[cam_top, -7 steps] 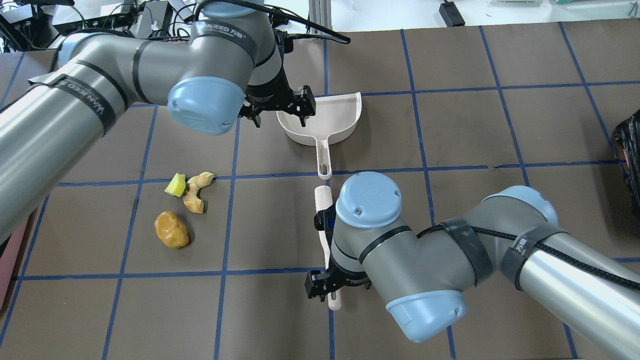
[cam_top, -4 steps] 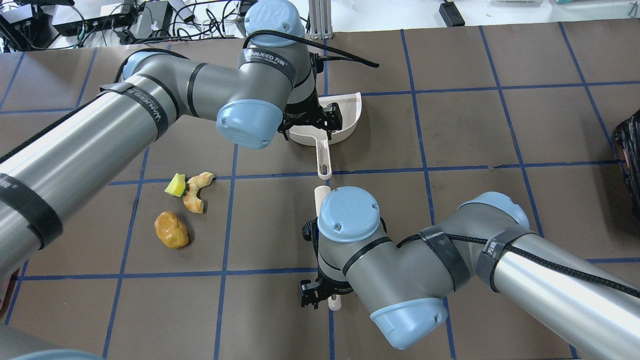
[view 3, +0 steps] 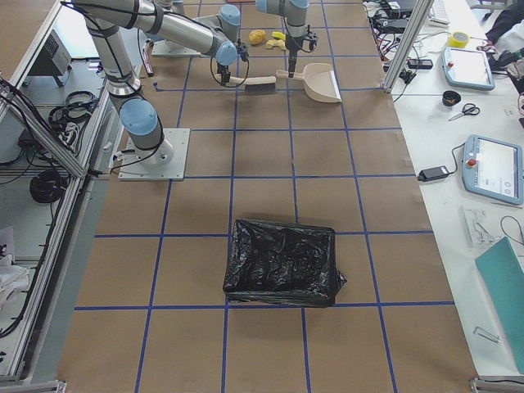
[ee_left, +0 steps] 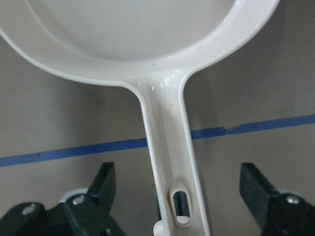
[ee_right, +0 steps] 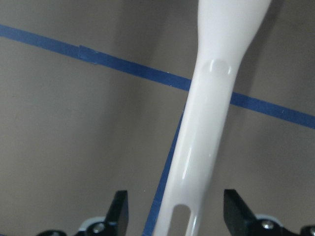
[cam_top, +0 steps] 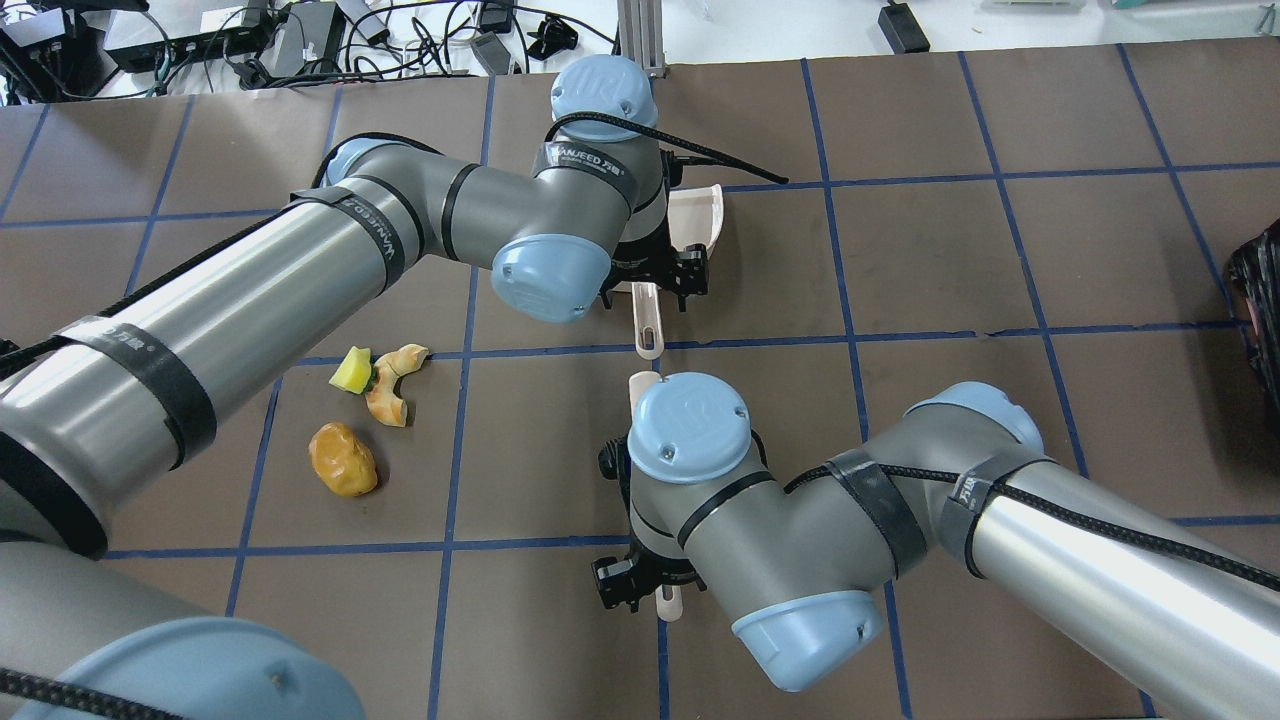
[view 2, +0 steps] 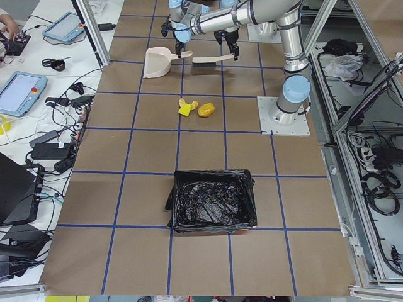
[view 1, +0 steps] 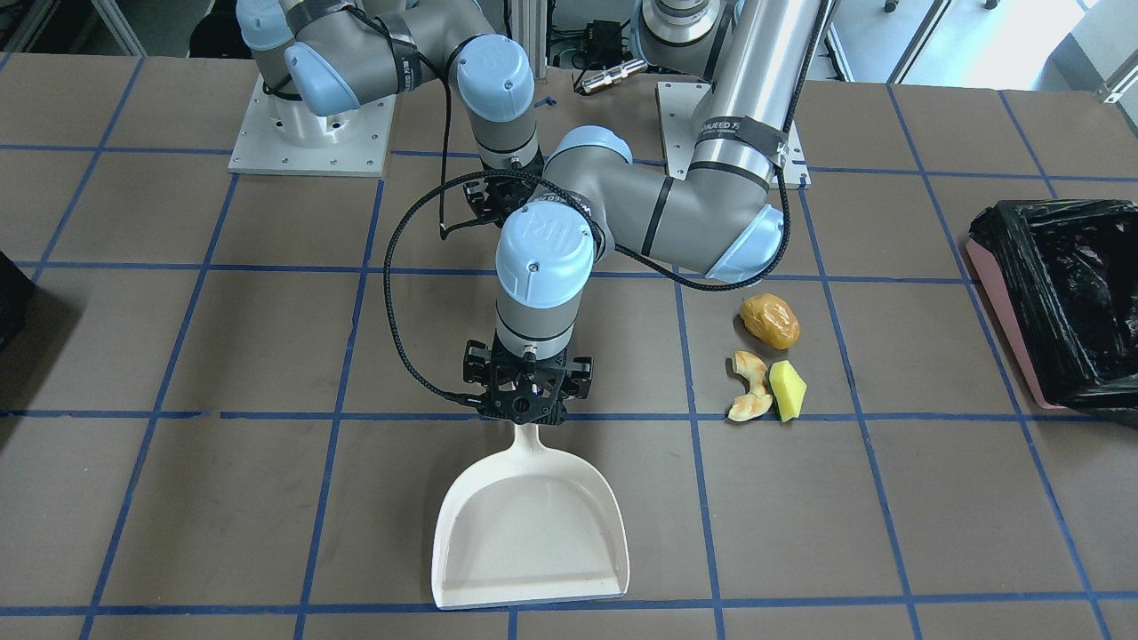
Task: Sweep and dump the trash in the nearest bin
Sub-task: 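Lift the white dustpan with the left gripper while the right lifts the brush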
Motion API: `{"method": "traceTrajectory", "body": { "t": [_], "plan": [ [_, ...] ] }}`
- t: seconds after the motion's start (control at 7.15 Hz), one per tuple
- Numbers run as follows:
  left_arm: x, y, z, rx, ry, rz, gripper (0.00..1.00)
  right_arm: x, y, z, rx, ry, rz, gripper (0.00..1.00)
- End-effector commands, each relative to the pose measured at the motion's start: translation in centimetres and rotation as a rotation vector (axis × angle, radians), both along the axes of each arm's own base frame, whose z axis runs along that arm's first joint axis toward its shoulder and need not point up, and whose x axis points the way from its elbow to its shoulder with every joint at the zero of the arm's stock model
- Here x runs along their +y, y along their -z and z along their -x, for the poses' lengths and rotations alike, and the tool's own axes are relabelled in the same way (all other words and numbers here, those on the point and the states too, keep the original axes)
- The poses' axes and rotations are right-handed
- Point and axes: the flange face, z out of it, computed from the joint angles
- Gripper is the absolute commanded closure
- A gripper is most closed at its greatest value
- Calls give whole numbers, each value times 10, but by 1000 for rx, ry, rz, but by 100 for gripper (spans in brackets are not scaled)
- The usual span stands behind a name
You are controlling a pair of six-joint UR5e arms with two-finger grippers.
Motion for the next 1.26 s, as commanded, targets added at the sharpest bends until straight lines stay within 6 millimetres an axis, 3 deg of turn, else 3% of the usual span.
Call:
{"method": "traceTrajectory", "body": {
  "t": [0.0,0.14,0.28,0.42,0.56,0.7,0.98,1.12],
  "plan": [
    [1,12,1,-9,11,-28,10,0,1,0,1,-1,0,54],
    [2,11,4,19,6,-39,18,-1,1,-1,-1,-1,3,65],
    [4,10,7,40,4,-49,19,-1,0,-1,-2,-1,4,75],
    [6,12,6,34,3,-66,35,-1,0,0,0,-3,1,87],
    [8,15,5,25,6,-89,65,1,0,1,6,-3,-6,94],
    [13,15,3,11,5,-126,64,2,1,2,13,-2,-15,94],
    [14,6,4,19,5,-123,100,9,-6,9,32,6,-45,98],
    [12,0,5,32,-4,-115,100,16,-18,18,51,19,-73,100]
  ]
}}
